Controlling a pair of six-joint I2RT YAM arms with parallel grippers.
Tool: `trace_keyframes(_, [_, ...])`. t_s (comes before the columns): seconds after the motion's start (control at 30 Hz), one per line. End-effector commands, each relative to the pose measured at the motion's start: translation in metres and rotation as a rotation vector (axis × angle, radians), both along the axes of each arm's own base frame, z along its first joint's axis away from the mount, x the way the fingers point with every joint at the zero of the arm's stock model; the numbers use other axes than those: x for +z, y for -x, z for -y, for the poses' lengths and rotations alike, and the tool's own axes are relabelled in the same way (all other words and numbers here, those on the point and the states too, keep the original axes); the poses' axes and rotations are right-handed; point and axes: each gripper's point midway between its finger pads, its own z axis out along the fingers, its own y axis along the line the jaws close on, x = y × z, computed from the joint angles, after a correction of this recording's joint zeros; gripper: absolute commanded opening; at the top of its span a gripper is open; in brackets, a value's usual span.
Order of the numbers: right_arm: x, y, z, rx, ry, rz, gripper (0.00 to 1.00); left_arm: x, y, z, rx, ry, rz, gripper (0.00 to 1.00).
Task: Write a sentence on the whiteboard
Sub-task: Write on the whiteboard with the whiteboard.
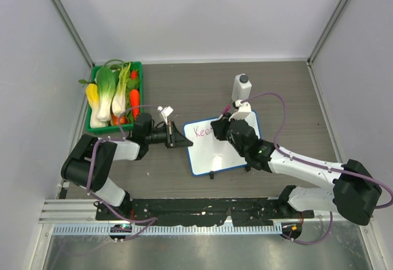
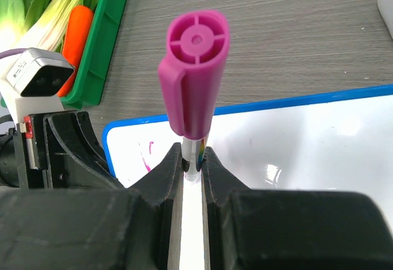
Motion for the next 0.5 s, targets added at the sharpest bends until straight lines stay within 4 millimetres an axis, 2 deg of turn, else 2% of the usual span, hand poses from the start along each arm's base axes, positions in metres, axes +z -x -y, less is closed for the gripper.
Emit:
trace_keyframes(0.0, [-0.011,0.002,0.016,-0.044,0.054,-0.019,0.01,-0.010,0.001,0.003,0.004,-0.032,-0.032,0.00])
trace_keyframes(0.47, [0.015,-0.006,0.018,-0.073,0.054,0.045,0.02,-0.010,0.001,0.004,0.003,-0.032,-0.032,0.00])
